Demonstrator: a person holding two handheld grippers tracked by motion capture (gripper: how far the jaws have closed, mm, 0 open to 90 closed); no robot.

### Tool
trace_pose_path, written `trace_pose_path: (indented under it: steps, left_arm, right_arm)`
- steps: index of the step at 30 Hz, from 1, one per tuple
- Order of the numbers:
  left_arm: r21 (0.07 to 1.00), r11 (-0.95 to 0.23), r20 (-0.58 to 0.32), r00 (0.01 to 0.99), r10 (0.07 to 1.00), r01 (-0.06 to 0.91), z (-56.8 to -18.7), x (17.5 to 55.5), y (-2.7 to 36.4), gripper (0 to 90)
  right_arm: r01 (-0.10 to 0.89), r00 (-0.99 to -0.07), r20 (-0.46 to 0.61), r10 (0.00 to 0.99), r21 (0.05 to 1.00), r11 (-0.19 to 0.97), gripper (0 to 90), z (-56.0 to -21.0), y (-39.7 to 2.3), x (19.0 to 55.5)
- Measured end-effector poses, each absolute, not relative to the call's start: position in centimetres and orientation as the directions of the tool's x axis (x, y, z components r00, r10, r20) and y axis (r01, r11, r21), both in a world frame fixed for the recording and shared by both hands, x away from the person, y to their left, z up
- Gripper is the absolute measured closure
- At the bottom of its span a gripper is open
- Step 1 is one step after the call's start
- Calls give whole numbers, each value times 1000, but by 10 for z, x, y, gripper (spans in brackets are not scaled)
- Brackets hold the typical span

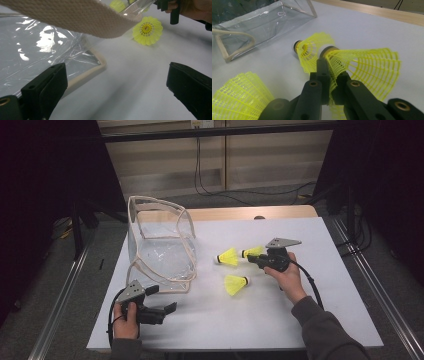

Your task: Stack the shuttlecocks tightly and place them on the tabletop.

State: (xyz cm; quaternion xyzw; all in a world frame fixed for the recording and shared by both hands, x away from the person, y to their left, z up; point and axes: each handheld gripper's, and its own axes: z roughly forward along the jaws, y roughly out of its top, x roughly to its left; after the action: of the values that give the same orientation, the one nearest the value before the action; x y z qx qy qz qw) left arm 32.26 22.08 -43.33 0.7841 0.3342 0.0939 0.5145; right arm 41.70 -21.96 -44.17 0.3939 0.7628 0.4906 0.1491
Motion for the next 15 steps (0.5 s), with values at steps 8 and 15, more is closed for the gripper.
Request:
trace_pose_path:
  steps: [8,15]
  left_arm:
    - [870,-247,-197,759,620,428,-433,322,221,36]
    - [870,-246,-197,758,622,427,-433,322,221,35]
  right_arm:
    - [456,-646,158,747,865,211,870,-442,-218,418]
    - [455,-649,158,744,865,212,870,-443,-216,418]
